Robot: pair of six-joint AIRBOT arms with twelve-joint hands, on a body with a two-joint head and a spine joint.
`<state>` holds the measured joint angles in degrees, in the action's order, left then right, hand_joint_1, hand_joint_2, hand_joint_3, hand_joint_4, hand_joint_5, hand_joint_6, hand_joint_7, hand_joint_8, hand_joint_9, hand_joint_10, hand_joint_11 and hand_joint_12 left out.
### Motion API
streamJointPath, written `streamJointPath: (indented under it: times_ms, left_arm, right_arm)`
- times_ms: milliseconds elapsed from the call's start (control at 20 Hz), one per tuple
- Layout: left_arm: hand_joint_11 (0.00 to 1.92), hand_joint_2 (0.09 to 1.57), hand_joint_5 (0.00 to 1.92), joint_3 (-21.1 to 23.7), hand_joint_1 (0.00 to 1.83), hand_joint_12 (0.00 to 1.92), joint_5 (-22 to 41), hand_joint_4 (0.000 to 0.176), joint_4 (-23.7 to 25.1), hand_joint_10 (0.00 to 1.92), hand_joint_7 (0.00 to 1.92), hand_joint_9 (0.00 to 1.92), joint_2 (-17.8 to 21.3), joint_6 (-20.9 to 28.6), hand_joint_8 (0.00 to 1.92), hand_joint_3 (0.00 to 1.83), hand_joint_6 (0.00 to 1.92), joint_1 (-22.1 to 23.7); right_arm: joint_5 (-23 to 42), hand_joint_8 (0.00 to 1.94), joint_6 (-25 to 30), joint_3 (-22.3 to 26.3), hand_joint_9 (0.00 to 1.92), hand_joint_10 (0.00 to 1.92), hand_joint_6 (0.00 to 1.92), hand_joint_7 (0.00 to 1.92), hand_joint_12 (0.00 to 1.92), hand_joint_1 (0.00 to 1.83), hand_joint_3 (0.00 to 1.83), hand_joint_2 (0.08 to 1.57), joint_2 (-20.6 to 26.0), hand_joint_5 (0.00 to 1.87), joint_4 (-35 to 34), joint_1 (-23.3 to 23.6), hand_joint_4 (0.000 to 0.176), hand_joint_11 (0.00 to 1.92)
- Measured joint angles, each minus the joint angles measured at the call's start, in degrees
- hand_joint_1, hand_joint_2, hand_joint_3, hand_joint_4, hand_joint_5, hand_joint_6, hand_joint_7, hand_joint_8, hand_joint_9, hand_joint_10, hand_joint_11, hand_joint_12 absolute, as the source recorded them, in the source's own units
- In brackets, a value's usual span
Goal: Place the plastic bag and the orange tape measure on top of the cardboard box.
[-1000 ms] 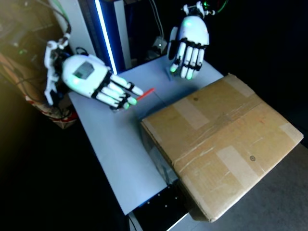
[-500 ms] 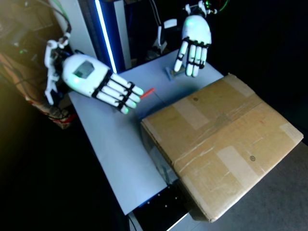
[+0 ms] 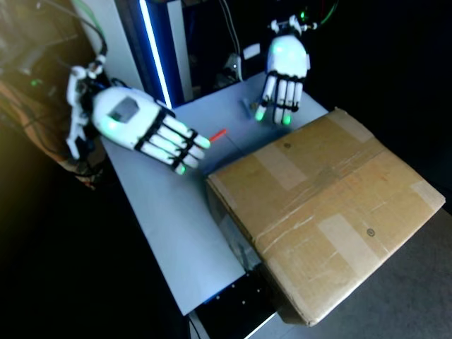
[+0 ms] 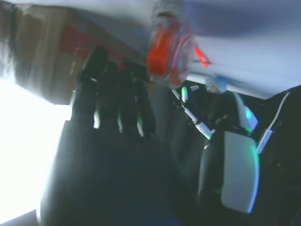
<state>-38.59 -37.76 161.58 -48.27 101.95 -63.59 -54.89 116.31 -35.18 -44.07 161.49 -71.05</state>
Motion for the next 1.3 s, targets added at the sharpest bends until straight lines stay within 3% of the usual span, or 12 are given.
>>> streamJointPath:
  times_ms: [300, 350, 400, 450, 550, 700, 850, 900, 950, 1000, 1200, 1300]
  left_arm:
    - [0.0, 0.13, 0.0, -1.0, 0.8, 1.92, -1.6, 0.176, -2.0, 0.0, 0.0, 0.0, -2.0, -4.1, 0.0, 1.41, 0.72, -0.2]
    - [0.0, 0.14, 0.0, -1.4, 0.8, 1.92, -2.1, 0.176, -2.3, 0.0, 0.01, 0.0, -2.6, -4.4, 0.01, 1.44, 1.05, -0.2]
    - [0.0, 0.13, 0.0, -1.4, 0.8, 1.92, -2.2, 0.176, -2.4, 0.01, 0.0, 0.02, -2.6, -4.4, 0.36, 1.46, 1.24, -0.2]
    - [0.0, 0.12, 0.0, -1.4, 0.82, 1.92, -2.4, 0.176, -2.6, 1.73, 0.0, 0.0, -2.8, -4.5, 1.19, 1.41, 1.55, -0.4]
    - [0.33, 0.1, 0.0, -1.5, 0.84, 1.92, -3.5, 0.176, -3.1, 1.92, 0.0, 0.0, -3.4, -4.7, 1.82, 1.47, 1.8, -1.0]
    - [0.54, 0.11, 0.15, -2.2, 0.93, 1.92, -5.1, 0.176, -3.7, 1.92, 0.0, 0.0, -4.3, -4.7, 1.92, 1.57, 1.89, -1.8]
    - [0.44, 0.18, 0.37, -3.3, 1.01, 1.92, -7.0, 0.176, -3.2, 1.92, 0.06, 0.06, -5.5, -5.2, 1.92, 1.65, 1.92, -2.5]
    - [0.61, 0.19, 0.5, -3.8, 1.07, 1.92, -8.0, 0.176, -3.3, 1.92, 0.22, 0.24, -6.0, -5.6, 1.92, 1.66, 1.92, -3.1]
    - [0.83, 0.51, 0.94, -3.8, 1.0, 1.92, -8.7, 0.176, -3.7, 1.92, 0.43, 0.47, -6.6, -6.8, 1.92, 1.48, 1.74, -3.2]
    - [0.93, 0.65, 0.97, -4.0, 1.15, 1.92, -9.2, 0.0, -4.0, 1.92, 0.67, 0.64, -6.9, -7.8, 1.92, 1.28, 1.57, -3.5]
    - [1.18, 0.55, 1.05, -4.4, 1.21, 1.92, -10.5, 0.0, -5.7, 1.92, 0.88, 1.04, -8.0, -10.3, 1.92, 1.44, 1.52, -3.8]
    - [1.17, 0.5, 1.08, -4.4, 1.21, 1.92, -11.0, 0.0, -5.9, 1.92, 0.96, 1.02, -8.0, -10.4, 1.92, 1.56, 1.59, -3.9]
  right_arm:
    - [0.6, 0.01, -0.3, -1.4, 0.21, 0.5, 0.01, 0.31, 1.47, 0.73, 0.0, 0.87, -2.4, 0.3, -1.5, -1.1, 0.0, 0.01]
    - [1.4, 0.02, -0.5, -2.4, 0.24, 0.54, 0.02, 0.37, 1.44, 0.71, 0.0, 0.85, -3.3, 0.33, -1.7, -1.1, 0.0, 0.03]
    - [1.6, 0.02, -0.5, -2.6, 0.23, 0.54, 0.02, 0.37, 1.44, 0.71, 0.0, 0.84, -3.6, 0.33, -1.9, -1.1, 0.0, 0.03]
    - [1.6, 0.02, -0.5, -2.6, 0.2, 0.54, 0.02, 0.37, 1.43, 0.76, 0.0, 0.86, -3.7, 0.33, -1.8, -1.1, 0.0, 0.0]
    - [1.2, 0.02, -0.7, -3.1, 0.2, 0.56, 0.03, 0.39, 1.42, 0.83, 0.01, 0.89, -4.3, 0.36, -1.6, -1.1, 0.0, 0.0]
    - [0.6, 0.03, -0.7, -3.7, 0.1, 0.85, 0.03, 0.42, 1.51, 1.03, 0.0, 0.91, -5.3, 0.43, -1.6, -1.0, 0.0, 0.0]
    - [0.5, 0.06, 0.1, -4.2, 0.13, 0.92, 0.09, 0.47, 1.52, 1.12, 0.02, 0.98, -5.6, 0.55, -1.6, -1.0, 0.0, 0.0]
    - [0.4, 0.46, 0.2, -4.3, 0.22, 1.03, 0.73, 0.43, 1.54, 1.23, 0.0, 1.0, -5.8, 0.45, -1.7, -1.0, 0.0, 0.09]
    - [0.3, 0.98, 0.3, -4.3, 0.38, 1.22, 1.2, 0.44, 1.57, 1.17, 0.01, 1.16, -5.8, 0.72, -1.7, -1.0, 0.0, 0.28]
    - [0.2, 1.4, 0.4, -4.3, 0.64, 1.47, 1.35, 0.61, 1.6, 1.3, 0.0, 1.24, -5.8, 0.79, -1.9, -1.0, 0.0, 0.46]
    - [-0.8, 1.49, 0.6, -4.4, 0.64, 1.54, 1.44, 0.55, 1.77, 1.47, 0.0, 1.27, -5.9, 0.67, -1.8, -0.6, 0.0, 0.46]
    - [-0.7, 1.41, 0.6, -4.4, 0.68, 1.46, 1.44, 0.6, 1.76, 1.47, 0.0, 1.25, -5.9, 0.67, -1.8, -0.6, 0.0, 0.5]
